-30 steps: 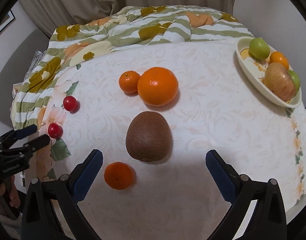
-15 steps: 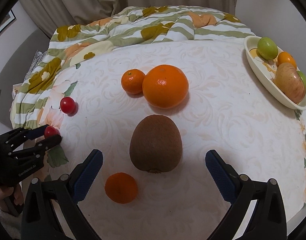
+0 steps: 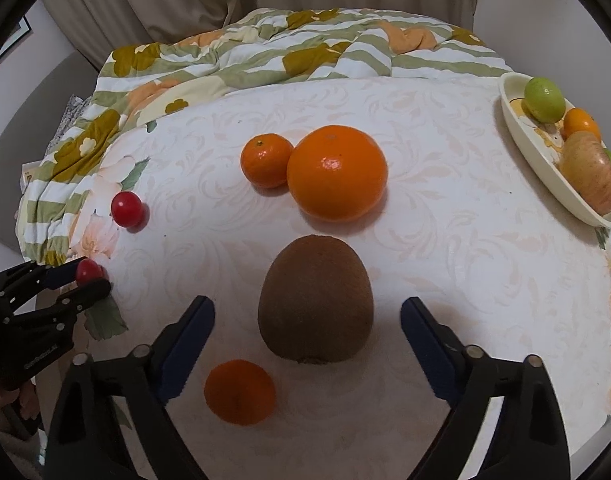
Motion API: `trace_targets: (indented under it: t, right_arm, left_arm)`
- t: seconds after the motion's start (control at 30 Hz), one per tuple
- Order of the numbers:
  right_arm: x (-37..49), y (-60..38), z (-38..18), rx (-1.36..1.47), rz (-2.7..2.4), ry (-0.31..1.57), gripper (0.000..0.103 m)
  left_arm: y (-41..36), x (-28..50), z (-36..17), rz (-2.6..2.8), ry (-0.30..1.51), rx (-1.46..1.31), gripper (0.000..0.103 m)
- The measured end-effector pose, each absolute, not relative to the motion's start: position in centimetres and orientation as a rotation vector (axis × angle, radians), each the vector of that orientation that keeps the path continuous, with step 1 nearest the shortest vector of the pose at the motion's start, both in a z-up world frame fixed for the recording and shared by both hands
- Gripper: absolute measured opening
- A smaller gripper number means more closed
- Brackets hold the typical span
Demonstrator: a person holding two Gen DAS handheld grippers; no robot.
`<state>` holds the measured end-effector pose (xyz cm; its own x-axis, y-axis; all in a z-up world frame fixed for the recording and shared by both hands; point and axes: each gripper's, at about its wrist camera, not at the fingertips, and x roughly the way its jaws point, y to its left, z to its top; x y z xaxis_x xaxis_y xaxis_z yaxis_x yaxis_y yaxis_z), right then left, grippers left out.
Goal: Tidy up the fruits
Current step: 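Grasp the red cherry tomato with the left tool while the right tool grasps the kiwi, then carry the cherry tomato with the left tool while the right tool carries the kiwi to the plate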
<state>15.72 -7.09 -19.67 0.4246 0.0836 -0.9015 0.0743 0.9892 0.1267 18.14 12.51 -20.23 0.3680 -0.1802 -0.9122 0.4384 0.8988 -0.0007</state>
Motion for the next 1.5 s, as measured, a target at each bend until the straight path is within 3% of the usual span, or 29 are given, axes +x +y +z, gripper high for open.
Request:
trace_targets:
  t: [0.23,0.53,0.93,1.5]
  right_arm:
    - [16.0,-6.8,-19.9,0.106,-0.03,1.132,0.049]
    - [15.4,-7.2,-18.8,0.134,-0.006,1.117,0.049]
    - [13.7,-7.4,-13.3,0.121,0.038,1.036,0.049]
    - [11.8,-17.0,-6.0,0.124,0.077,0.887,0.049]
  left_arm:
    - [13.2,17.6,-19.9,-0.382,1.13,0.23,0.043]
    - [13.6,16.8,-17.7,-0.36,1.081,0.189,0.043]
    - [12.7,15.2,-13.3,-0.369,1.006,0.165,0.043]
    - [2.6,15.1,-6.6,-0.333,0.875,0.182,0.043]
